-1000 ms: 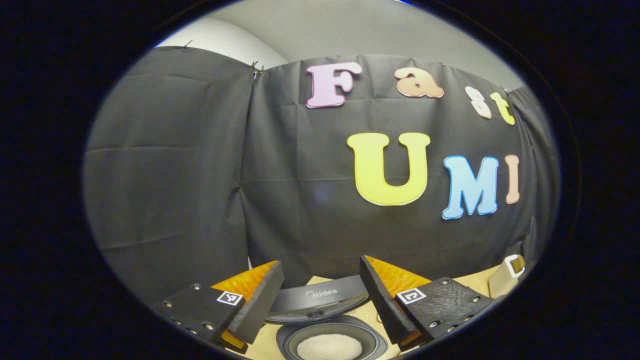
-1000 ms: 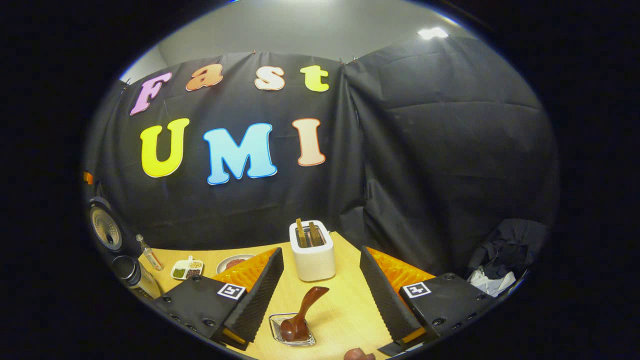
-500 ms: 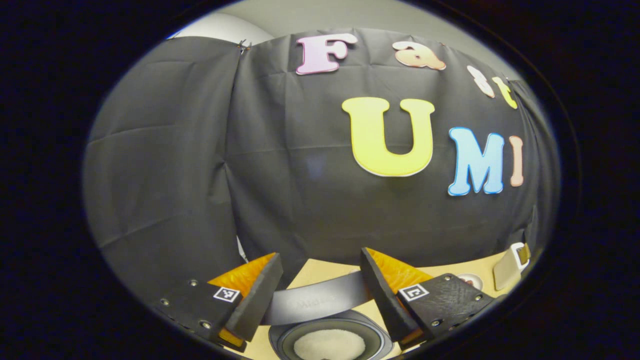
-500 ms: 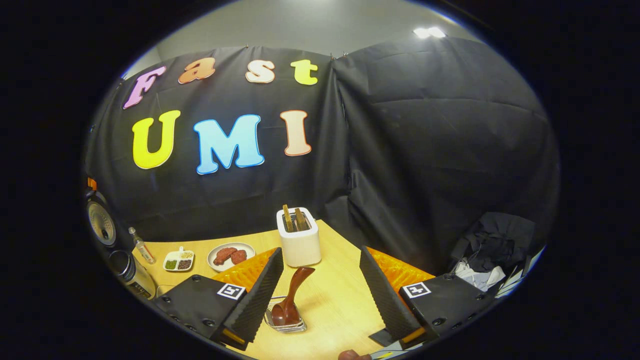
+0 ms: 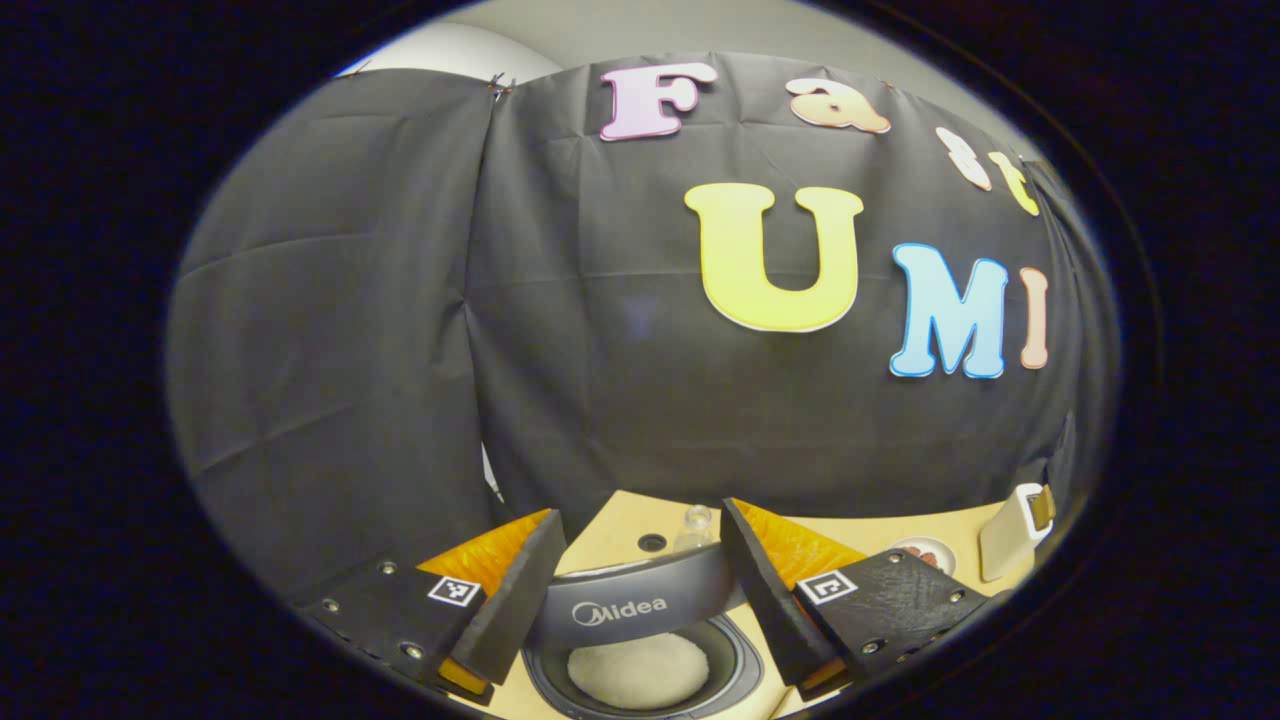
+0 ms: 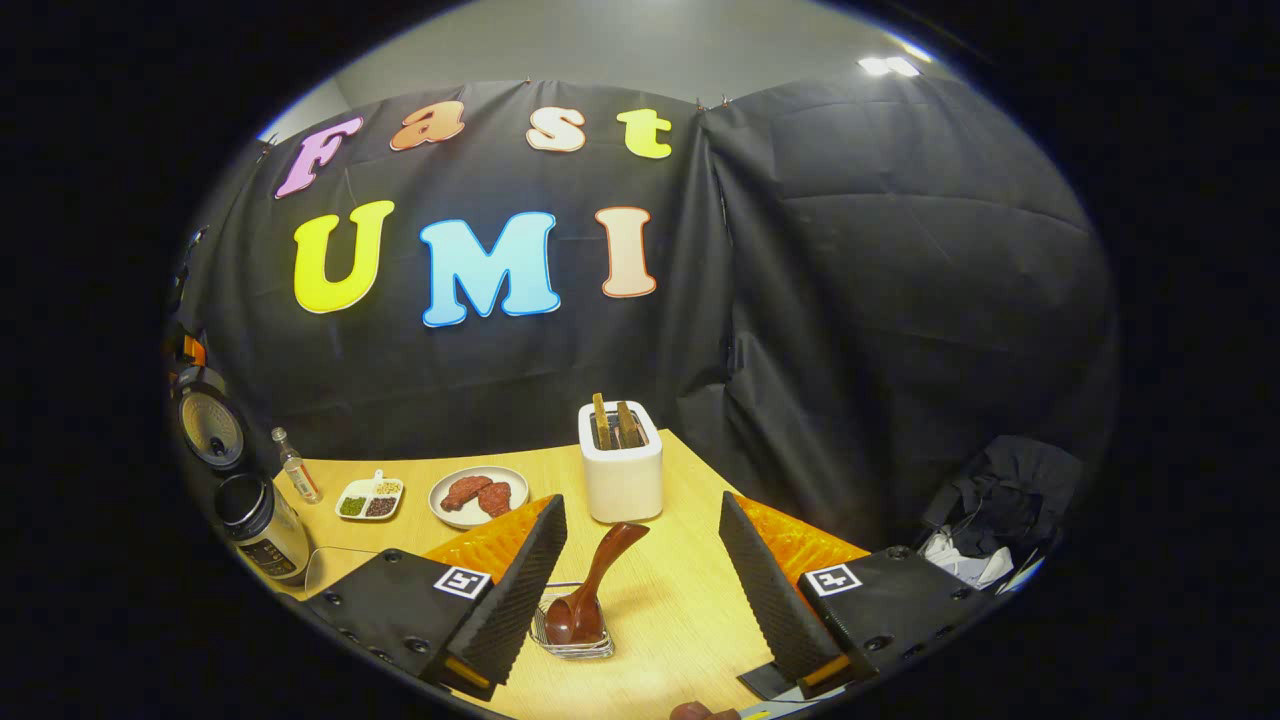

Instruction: Close the left gripper, press the button to open the rice cooker; take a wooden spoon from the chopstick holder with the right hand, scoop a spoonful of rice and pour it into the rice cooker, then put the wooden spoon back into the chopstick holder.

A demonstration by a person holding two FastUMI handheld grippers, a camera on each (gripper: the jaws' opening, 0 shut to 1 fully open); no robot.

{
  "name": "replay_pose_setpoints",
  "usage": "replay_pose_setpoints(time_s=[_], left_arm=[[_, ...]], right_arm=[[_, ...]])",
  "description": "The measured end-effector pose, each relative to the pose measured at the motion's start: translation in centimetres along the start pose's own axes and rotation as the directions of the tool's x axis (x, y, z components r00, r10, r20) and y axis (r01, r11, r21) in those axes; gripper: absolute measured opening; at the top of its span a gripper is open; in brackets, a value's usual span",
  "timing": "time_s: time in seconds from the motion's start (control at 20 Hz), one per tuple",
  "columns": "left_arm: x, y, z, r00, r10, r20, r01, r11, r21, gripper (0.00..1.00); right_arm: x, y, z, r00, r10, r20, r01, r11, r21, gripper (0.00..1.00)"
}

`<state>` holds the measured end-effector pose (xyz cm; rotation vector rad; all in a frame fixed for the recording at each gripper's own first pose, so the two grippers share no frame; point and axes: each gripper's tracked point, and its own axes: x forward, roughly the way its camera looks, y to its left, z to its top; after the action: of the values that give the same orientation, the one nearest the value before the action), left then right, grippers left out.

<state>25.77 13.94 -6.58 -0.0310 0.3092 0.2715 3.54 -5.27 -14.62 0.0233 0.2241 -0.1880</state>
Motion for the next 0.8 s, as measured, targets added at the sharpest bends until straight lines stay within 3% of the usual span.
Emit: replay_pose_setpoints(time_s=[0.45,0.6,0.8], left_arm=[[-4.9,-2.4,-9.3,0.987,0.023,-0.158,-0.035,0.997,-0.075,0.99],[-5.6,-2.8,-11.7,0.984,0.036,-0.172,-0.046,0.997,-0.055,0.99],[-6.1,-3.6,-15.7,0.973,0.043,-0.227,-0.049,0.998,-0.024,0.99]], right_arm=[[2.7,-1.8,0.6,0.994,0.11,0.016,-0.11,0.994,0.018,0.98],[3.4,-2.6,1.1,0.989,0.137,0.063,-0.138,0.99,0.016,0.98],[4.5,-3.2,-0.1,0.988,0.15,0.038,-0.151,0.989,0.012,0.98]])
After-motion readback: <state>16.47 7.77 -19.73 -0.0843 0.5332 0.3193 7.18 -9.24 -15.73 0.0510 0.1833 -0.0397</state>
